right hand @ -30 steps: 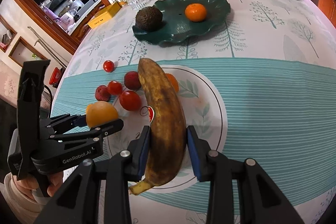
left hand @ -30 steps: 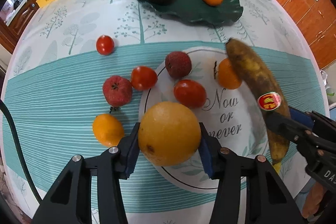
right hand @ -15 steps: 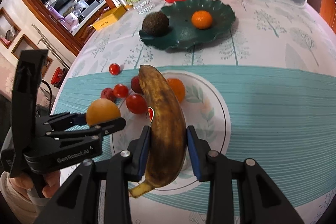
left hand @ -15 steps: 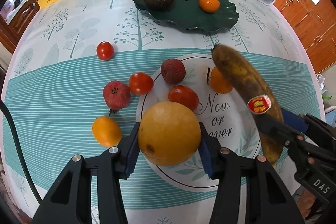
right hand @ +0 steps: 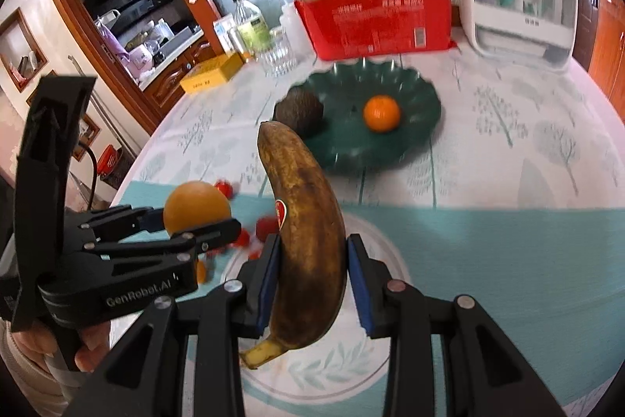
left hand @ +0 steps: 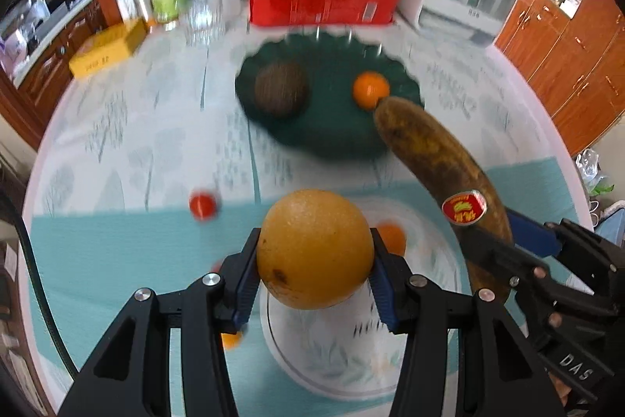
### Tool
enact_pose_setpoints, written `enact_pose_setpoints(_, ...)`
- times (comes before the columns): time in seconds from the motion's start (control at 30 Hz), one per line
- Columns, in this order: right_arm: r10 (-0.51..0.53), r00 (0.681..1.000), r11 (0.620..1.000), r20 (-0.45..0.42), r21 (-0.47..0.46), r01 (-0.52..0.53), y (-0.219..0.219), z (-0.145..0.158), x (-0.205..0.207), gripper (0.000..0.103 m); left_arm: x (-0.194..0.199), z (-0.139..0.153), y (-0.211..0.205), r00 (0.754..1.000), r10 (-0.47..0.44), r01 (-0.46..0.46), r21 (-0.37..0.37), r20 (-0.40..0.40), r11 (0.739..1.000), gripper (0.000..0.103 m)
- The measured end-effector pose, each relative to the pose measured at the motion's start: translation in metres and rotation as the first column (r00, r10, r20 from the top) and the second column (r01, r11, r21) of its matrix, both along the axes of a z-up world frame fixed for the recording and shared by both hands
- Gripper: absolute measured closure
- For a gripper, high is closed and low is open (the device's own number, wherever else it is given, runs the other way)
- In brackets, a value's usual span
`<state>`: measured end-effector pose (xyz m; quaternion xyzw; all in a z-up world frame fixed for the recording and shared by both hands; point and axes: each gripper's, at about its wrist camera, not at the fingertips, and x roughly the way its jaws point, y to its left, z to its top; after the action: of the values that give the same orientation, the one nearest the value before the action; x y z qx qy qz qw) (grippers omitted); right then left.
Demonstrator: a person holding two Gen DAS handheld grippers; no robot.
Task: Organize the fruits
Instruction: 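Carry the banana and grapefruit over to the green plate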
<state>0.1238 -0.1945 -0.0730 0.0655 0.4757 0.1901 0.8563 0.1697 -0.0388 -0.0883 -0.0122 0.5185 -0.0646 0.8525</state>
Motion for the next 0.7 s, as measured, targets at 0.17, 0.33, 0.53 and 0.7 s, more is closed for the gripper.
enact_pose_setpoints(0.17,-0.025,0.998,0.999,0.05,-0.018,0.026,-0.005,0.02,0.036,0.069,0.039,0.03,-0.002,0.997,-0.011,0.01,0.013,0.07,1.0,0.055)
enact_pose_setpoints(0.33,-0.063,0.996,0.998,0.061,-0.022,0.065,-0.012,0.027,0.082,0.069,0.077,0.041,-0.005,0.995,-0.023,0.021,0.022,0.092,1.0,0.054)
enact_pose_setpoints(0.53,-0.056,0.997,0.994,0.045,-0.091,0.06,-0.01,0.006,0.137,0.069,0.121,0.025,-0.015,0.997,-0.042,0.042,0.007,0.071,0.999,0.054)
enact_pose_setpoints(0.7,-0.06,0.998,0.985,0.016,-0.16,0.062,-0.014,-0.029,0.172,0.069,0.146,-0.006,-0.022,0.998,-0.059,0.06,-0.024,0.036,0.998,0.054)
